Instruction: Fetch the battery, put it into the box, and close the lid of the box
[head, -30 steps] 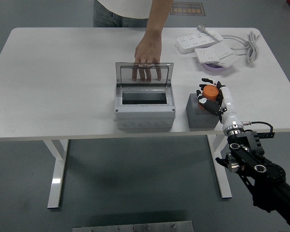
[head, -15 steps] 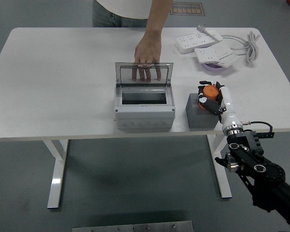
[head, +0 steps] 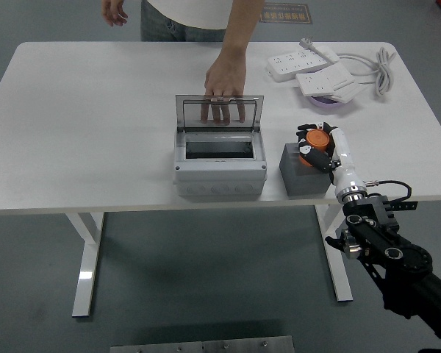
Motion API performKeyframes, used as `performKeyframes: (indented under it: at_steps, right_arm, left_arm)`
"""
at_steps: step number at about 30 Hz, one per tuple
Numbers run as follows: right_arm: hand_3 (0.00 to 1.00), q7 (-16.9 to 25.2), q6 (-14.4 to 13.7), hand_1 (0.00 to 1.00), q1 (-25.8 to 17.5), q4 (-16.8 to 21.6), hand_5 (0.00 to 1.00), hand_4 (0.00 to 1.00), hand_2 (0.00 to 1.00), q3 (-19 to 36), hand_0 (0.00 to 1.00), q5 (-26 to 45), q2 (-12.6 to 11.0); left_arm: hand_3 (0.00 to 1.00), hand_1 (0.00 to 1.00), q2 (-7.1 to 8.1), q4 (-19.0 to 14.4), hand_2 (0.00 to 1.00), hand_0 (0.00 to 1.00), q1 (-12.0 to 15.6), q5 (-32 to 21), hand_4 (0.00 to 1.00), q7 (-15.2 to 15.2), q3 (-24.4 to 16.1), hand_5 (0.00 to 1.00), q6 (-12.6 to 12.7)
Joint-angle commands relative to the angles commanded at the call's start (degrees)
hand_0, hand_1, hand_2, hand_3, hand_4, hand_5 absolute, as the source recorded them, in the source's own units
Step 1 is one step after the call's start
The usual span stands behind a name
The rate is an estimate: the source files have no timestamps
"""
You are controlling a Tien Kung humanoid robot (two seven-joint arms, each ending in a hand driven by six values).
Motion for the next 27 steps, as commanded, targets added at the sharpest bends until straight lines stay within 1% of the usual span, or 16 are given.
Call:
performKeyframes:
  at_steps: [1,12,24,25,27]
  right_arm:
    - [0.490,0.0,0.0,0.577,0.0,0.0,0.022,0.433,0.539,0.0,0.607,0.0,0.0]
    - [0.495,-0.1,0.0,0.575,0.3,0.3,0.021,0.436,0.544,-0.2,0.604,-0.2,0.0]
    - [0.497,-1.5,0.4,0.573,1.4,3.1,0.015,0.433,0.548,0.2,0.588,-1.4,-0.6]
    - [0.495,-1.7,0.4,0.521,1.5,3.3,0.012,0.449,0.524,0.3,0.500,-1.5,-0.7]
    - [0.495,-2.2,0.5,0.521,1.6,3.9,0.012,0.449,0.524,0.5,0.500,-1.8,-0.8]
  left_arm:
    - [0.722,0.753,0.00,0.0,0.687,0.658,0.0,0.0,0.779,0.0,0.0,0.670,0.0]
    - [0.721,0.753,-0.10,0.0,0.687,0.658,-0.1,0.1,0.779,-0.3,-0.2,0.670,0.0]
    - [0.723,0.753,-0.28,0.0,0.689,0.658,0.1,0.5,0.782,-0.5,-0.6,0.672,0.0]
    - [0.724,0.754,-0.29,0.0,0.690,0.657,0.1,0.5,0.784,-0.5,-0.6,0.674,0.0]
    - [0.724,0.754,-0.30,0.0,0.690,0.657,0.1,0.5,0.784,-0.5,-0.6,0.674,0.0]
